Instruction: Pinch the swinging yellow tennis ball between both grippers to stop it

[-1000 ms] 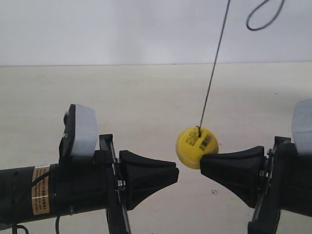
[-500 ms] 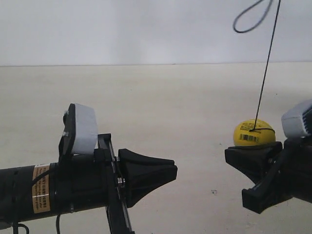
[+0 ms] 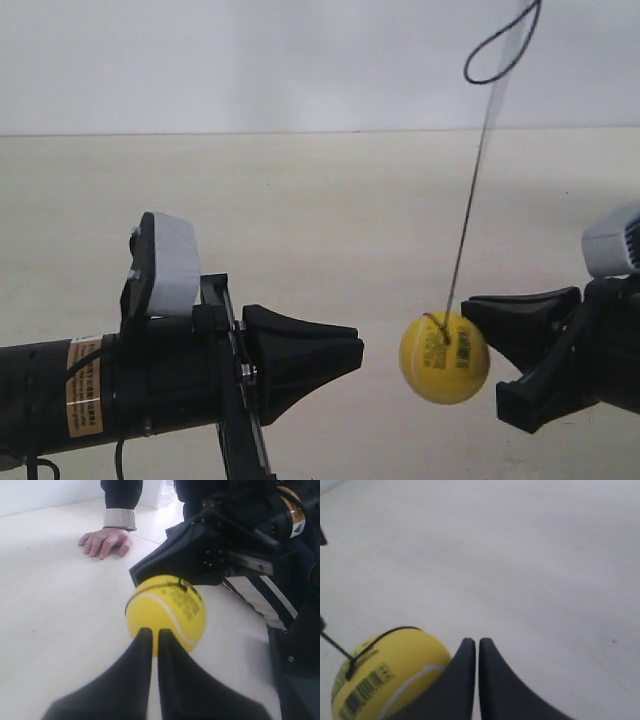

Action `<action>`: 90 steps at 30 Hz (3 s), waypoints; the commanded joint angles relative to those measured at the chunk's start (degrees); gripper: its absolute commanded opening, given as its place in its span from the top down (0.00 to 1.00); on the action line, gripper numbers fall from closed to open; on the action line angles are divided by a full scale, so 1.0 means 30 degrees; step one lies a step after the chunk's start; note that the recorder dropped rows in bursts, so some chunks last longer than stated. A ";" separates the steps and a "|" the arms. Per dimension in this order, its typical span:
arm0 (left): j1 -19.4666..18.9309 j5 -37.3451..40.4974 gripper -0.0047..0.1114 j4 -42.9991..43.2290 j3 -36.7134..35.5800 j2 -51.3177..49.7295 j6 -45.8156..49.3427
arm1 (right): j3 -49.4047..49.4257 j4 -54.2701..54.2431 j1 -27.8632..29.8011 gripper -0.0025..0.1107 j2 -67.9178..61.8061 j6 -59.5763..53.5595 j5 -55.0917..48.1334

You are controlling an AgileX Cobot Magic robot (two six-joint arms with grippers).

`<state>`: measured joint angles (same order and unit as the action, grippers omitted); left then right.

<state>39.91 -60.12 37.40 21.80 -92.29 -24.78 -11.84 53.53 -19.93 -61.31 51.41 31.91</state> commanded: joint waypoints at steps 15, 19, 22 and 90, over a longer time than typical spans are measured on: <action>0.0033 -0.0289 0.92 0.0472 0.0051 -0.0067 0.0019 | 0.0357 -0.0162 -0.0030 0.98 0.0027 0.0129 -0.0579; 0.0033 -0.0203 0.92 0.0472 0.0051 -0.0067 0.0019 | 0.0392 0.0252 -0.0030 0.98 0.0027 0.0129 0.0563; 0.0033 -0.0209 0.92 0.0512 0.0051 -0.0067 0.0019 | 0.0392 0.1272 -0.0030 0.98 0.0027 0.0190 0.0870; 0.0033 0.1667 0.92 0.0658 0.0054 0.0096 0.0541 | 0.1475 0.4546 -0.0030 0.98 0.1755 0.1906 0.3377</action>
<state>39.91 -55.58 38.43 21.80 -92.29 -22.89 -7.35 67.07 -19.93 -56.01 57.19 42.61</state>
